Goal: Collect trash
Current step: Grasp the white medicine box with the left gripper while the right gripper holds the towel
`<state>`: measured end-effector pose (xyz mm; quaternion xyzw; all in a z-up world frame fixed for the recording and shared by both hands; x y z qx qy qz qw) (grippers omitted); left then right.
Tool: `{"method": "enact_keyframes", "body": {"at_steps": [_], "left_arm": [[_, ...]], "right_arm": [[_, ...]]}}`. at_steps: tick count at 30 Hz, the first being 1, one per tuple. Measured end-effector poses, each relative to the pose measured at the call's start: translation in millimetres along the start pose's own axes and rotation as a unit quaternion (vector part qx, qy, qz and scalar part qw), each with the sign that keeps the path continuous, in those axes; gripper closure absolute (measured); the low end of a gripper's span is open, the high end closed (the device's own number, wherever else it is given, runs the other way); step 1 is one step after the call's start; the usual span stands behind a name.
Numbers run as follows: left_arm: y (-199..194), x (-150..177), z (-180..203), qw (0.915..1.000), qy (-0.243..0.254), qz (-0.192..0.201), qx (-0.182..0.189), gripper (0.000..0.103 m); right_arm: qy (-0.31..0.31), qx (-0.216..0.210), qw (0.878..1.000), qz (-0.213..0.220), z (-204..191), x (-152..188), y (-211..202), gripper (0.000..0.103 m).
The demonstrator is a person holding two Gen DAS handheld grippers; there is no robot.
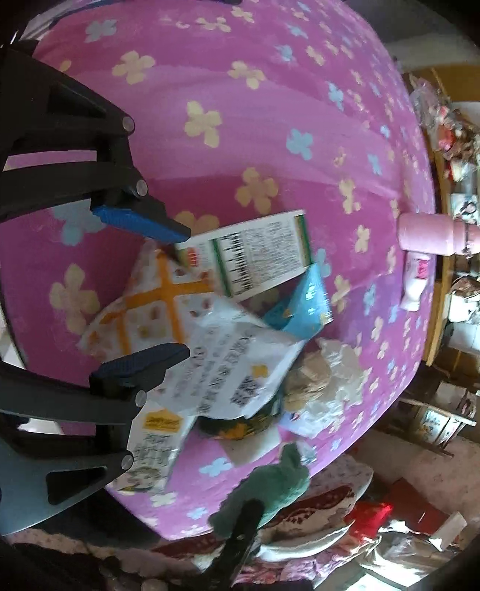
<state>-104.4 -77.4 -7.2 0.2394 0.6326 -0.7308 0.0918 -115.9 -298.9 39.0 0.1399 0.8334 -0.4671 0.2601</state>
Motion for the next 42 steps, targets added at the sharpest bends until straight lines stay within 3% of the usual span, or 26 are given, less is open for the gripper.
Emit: {"method": "enact_keyframes", "body": {"at_steps": [3,7,13,19,32,36,40,42], "left_arm": [[4.5,9.0,-10.7,0.9999,-0.003,-0.011,0.001,0.047],[9.8,7.6,-16.0,0.9973,-0.052,-0.023,0.045,0.046],[19.8,0.4,17.1,0.9936,-0.051,-0.031,0.095,0.046],[24.9,-5.5,35.2,0.9917,-0.053,-0.037,0.111,0.046],[-35.7,-14.0,54.7,0.9947,-0.003,0.025,0.100,0.046],[-42.7,-14.2,55.4,0.9953,-0.013,0.028,0.092,0.046],[-43.3,-10.7,47.9,0.9981,-0.012,0.030,0.053,0.046],[-45.8,-4.5,50.0,0.9980,0.000,0.024,0.059,0.046]], "right_arm": [[0.000,-0.002,1.000,0.001,-2.3,2.2,-1.3,0.062],[0.002,0.002,1.000,-0.002,-1.1,1.7,2.0,0.062],[0.002,-0.003,1.000,-0.005,-6.5,2.3,5.8,0.062],[0.005,-0.002,1.000,-0.004,-5.2,5.4,4.1,0.062],[0.019,0.011,1.000,0.012,12.5,9.2,-15.7,0.062],[0.021,0.014,1.000,0.012,16.4,13.0,-20.1,0.062],[0.017,0.014,1.000,0.011,17.3,17.5,-24.3,0.062],[0.017,0.014,1.000,0.011,17.4,18.6,-24.9,0.062]]}}
Point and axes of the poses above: each gripper's, at about its wrist camera, not at the fingertips, and y roughly the way its jaws point, z to its right, x to its underside, the point moved 7 cm from there along y, roughly the way its jaws point, and after that the axes turned 8 degrees about -x, right-handed, at the moved point
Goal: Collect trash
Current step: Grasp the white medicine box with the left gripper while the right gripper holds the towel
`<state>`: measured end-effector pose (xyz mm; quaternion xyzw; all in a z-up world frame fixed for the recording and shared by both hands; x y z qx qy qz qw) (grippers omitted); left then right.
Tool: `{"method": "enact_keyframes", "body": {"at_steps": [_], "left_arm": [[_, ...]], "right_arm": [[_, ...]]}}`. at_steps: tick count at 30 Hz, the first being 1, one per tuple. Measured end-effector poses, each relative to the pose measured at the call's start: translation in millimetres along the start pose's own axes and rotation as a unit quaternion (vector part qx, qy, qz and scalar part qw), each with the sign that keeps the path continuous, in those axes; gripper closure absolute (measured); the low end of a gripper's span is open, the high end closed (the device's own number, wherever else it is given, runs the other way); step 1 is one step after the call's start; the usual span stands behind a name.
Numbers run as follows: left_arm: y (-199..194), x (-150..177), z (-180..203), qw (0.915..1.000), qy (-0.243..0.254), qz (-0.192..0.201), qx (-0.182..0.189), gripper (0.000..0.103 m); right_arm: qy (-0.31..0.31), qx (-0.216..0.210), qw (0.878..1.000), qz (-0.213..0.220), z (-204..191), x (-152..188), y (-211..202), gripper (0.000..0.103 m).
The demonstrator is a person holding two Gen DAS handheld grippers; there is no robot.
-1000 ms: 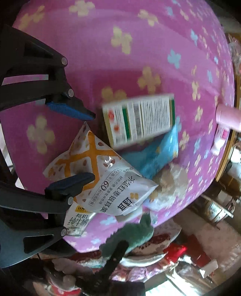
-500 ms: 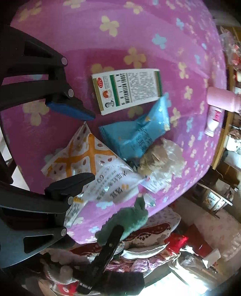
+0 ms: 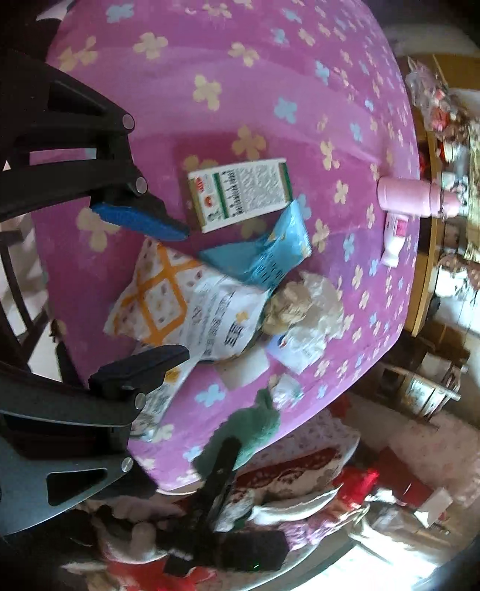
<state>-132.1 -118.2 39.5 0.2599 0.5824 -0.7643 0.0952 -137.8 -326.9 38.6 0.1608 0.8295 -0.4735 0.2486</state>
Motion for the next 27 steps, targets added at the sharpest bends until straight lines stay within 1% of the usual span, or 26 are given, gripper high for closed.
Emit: {"method": "enact_keyframes", "body": {"at_steps": [3,6,10,12,14,16,20,22,24,25,27], "left_arm": [[-3.3,6.8,-2.8,0.9999,0.003,0.001,-0.011,0.046],[0.5,5.7,-15.9,0.9996,-0.015,0.000,-0.023,0.046],[13.8,-9.1,-45.6,0.9968,-0.044,0.010,-0.066,0.046],[26.3,-18.3,-58.5,0.9953,-0.065,0.007,-0.070,0.046],[41.7,-28.4,-66.9,0.9942,-0.079,-0.001,-0.073,0.046],[56.9,-35.7,-72.7,0.9926,-0.085,-0.012,-0.086,0.046],[80.5,-42.3,-72.1,0.9912,-0.076,-0.029,-0.104,0.046],[93.1,-42.9,-74.8,0.9891,-0.068,-0.042,-0.123,0.046],[90.9,-43.3,-77.7,0.9887,-0.077,-0.028,-0.125,0.047],[90.0,-41.9,-78.2,0.9884,-0.082,-0.029,-0.125,0.049],[84.6,-40.2,-81.0,0.9883,-0.089,-0.028,-0.121,0.050]], "right_arm": [[0.002,-0.003,1.000,0.000,0.8,2.7,-0.8,0.062],[0.002,-0.005,1.000,-0.002,-0.3,3.7,1.4,0.062],[-0.003,-0.009,1.000,-0.002,-6.5,3.9,2.8,0.062],[-0.005,-0.011,1.000,-0.004,-8.9,3.2,4.5,0.062],[-0.006,-0.011,1.000,-0.006,-10.8,2.2,6.9,0.062],[-0.006,-0.013,1.000,-0.007,-13.3,1.2,9.4,0.062],[-0.010,-0.016,1.000,-0.010,-17.2,-0.1,12.1,0.062],[-0.011,-0.016,1.000,-0.012,-17.3,-1.1,14.1,0.062],[-0.011,-0.015,1.000,-0.013,-16.0,-0.6,15.7,0.062],[-0.010,-0.014,1.000,-0.013,-14.9,-0.6,15.9,0.062],[-0.007,-0.011,1.000,-0.008,-12.0,-0.6,14.1,0.062]]}}
Point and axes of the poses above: each gripper's, at about its wrist camera, not at the fingertips, and y roughly the way its jaws point, z to its right, x to its underside, the point moved 7 cm from there along y, roughly the way its jaws point, and after that the axes turned 8 degrees about -x, right-handed, at the moved point
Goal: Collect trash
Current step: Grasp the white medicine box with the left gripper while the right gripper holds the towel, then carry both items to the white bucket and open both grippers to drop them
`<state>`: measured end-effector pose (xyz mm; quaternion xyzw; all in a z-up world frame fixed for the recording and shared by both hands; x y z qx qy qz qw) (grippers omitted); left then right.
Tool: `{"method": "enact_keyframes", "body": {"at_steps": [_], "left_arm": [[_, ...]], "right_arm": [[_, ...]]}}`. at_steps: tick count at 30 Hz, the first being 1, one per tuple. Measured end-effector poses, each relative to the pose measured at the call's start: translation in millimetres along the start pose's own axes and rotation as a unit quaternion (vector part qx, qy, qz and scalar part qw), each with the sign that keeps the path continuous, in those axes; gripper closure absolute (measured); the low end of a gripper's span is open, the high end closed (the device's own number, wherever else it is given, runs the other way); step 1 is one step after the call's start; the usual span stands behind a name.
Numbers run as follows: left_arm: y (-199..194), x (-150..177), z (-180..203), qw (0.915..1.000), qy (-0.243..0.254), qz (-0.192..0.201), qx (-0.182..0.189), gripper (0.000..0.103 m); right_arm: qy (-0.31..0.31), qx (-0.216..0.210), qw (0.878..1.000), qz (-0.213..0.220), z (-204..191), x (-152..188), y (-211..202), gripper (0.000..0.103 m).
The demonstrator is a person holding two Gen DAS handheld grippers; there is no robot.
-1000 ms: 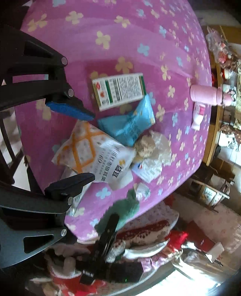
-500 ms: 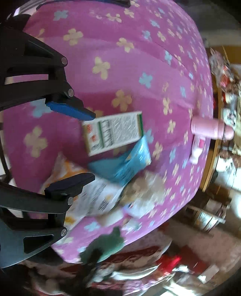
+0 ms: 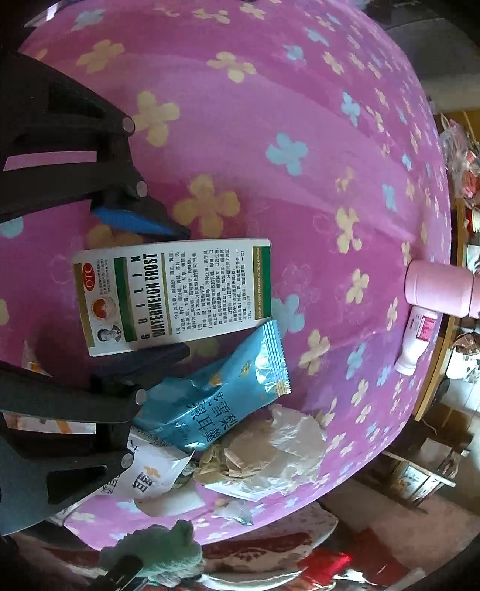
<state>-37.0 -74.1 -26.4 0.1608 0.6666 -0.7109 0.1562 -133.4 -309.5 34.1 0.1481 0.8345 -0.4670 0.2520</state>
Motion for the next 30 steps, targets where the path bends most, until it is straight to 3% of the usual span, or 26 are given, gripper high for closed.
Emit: {"method": "enact_keyframes", "body": {"at_steps": [6,10,13,21,30], "left_arm": [[-48.5,-8.7,6.7,0.9991,0.002,0.039,0.019,0.050],[-83.6,-15.7,42.6,0.9967,0.030,0.063,0.042,0.050],[-99.3,-16.0,74.4,0.9936,0.048,0.063,0.081,0.050],[-112.2,-0.4,206.0,0.9771,0.141,0.037,0.155,0.050],[-106.1,31.0,349.7,0.9546,0.222,0.012,0.199,0.050]], "right_arm": [[0.016,0.004,1.000,0.018,15.2,-1.7,-14.4,0.062],[0.027,0.017,0.999,0.031,31.7,-1.6,-31.1,0.062],[0.039,0.028,0.998,0.040,45.1,0.9,-45.0,0.062],[0.074,0.069,0.992,0.074,89.9,13.5,-97.7,0.062],[0.144,0.164,0.971,0.103,175.0,55.2,-165.2,0.062]]}}
Point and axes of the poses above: each gripper's, at about its wrist camera, not at the fingertips, and y roughly the way its jaws point, z to its right, x to its underside, the point moved 7 cm from there along y, roughly the way its jaws point, and after that the axes turned 8 degrees about -x, right-handed, at the moved point
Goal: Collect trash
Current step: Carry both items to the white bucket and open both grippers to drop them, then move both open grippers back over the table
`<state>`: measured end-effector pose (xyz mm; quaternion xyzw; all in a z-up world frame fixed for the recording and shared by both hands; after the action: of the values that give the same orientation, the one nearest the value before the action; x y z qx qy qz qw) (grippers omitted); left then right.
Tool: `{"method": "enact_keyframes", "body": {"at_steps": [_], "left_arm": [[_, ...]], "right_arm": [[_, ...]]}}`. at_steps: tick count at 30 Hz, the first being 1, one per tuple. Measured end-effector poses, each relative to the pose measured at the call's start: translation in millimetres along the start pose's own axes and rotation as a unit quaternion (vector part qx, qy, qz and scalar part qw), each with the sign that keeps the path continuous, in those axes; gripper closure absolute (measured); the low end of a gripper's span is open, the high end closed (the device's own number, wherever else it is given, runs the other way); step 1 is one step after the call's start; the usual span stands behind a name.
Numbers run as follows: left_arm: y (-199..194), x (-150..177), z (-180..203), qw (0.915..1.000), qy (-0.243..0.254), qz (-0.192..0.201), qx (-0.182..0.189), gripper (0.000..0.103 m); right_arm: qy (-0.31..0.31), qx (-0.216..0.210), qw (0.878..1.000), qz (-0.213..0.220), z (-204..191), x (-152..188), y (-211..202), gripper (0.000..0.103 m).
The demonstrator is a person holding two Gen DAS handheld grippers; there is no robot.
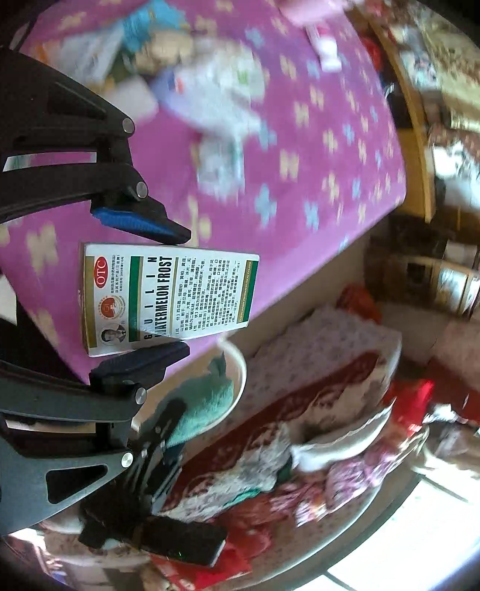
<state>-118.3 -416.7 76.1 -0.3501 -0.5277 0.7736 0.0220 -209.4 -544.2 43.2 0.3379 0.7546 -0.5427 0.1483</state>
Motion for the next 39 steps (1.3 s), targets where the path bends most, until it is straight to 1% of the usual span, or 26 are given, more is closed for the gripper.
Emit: {"method": "enact_keyframes", "body": {"at_steps": [4,8,9,10,13,17,18,19,20,22,25,29,34,39], "left_arm": [[28.6,-3.6,53.9,0.9993,0.031,-0.016,0.015,0.050],[54.8,-0.8,92.5,0.9978,0.056,-0.031,0.018,0.050],[62.5,-0.1,101.8,0.9973,0.061,-0.035,0.019,0.050],[69.8,0.5,109.8,0.9970,0.064,-0.039,0.019,0.050],[85.0,3.3,123.4,0.9965,0.067,-0.045,0.021,0.050],[100.2,5.8,137.5,0.9955,0.066,-0.056,0.038,0.049],[102.9,6.0,141.3,0.9951,0.069,-0.057,0.042,0.049],[104.4,6.3,144.1,0.9948,0.072,-0.056,0.045,0.049],[106.0,6.7,147.4,0.9941,0.075,-0.057,0.053,0.047],[107.9,7.9,148.9,0.9933,0.074,-0.064,0.062,0.045],[109.2,9.4,143.9,0.9937,0.066,-0.069,0.059,0.045],[104.4,9.5,134.3,0.9949,0.061,-0.066,0.046,0.045],[92.0,10.1,121.8,0.9964,0.061,-0.052,0.028,0.045],[74.9,11.2,103.4,0.9980,0.055,-0.032,0.008,0.045]], "right_arm": [[0.039,0.034,0.999,0.002,53.9,9.5,-13.3,0.062],[0.071,0.073,0.995,-0.002,104.6,22.1,-16.2,0.062],[0.077,0.077,0.994,-0.004,111.1,24.9,-15.6,0.062],[0.089,0.080,0.993,-0.007,125.0,29.4,-14.4,0.062],[0.114,0.090,0.989,-0.014,149.4,39.0,-10.6,0.062],[0.132,0.097,0.986,-0.019,164.7,45.6,-2.6,0.062],[0.134,0.101,0.986,-0.018,167.5,46.9,-2.7,0.062],[0.136,0.103,0.985,-0.018,167.8,47.8,-2.1,0.060],[0.139,0.106,0.984,-0.017,169.4,48.2,-1.5,0.053],[0.146,0.107,0.983,-0.010,172.8,46.6,-0.1,0.049],[0.151,0.105,0.983,-0.009,171.1,46.5,2.6,0.043],[0.148,0.100,0.984,-0.015,163.2,48.0,5.9,0.043],[0.145,0.094,0.985,-0.017,151.1,49.1,4.9,0.043],[0.120,0.094,0.988,-0.012,129.4,40.5,-0.9,0.043]]}}
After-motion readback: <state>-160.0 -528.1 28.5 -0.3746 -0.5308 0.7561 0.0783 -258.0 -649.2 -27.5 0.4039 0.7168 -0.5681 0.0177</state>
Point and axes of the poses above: each gripper's, at about its wrist camera, not at the fingertips, and y roughly the way its jaws point, z to its right, x to its underside, the point moved 7 cm from there along y, roughly the way its jaws point, and after that the axes turned 8 degrees about -x, right-handed, at the moved point
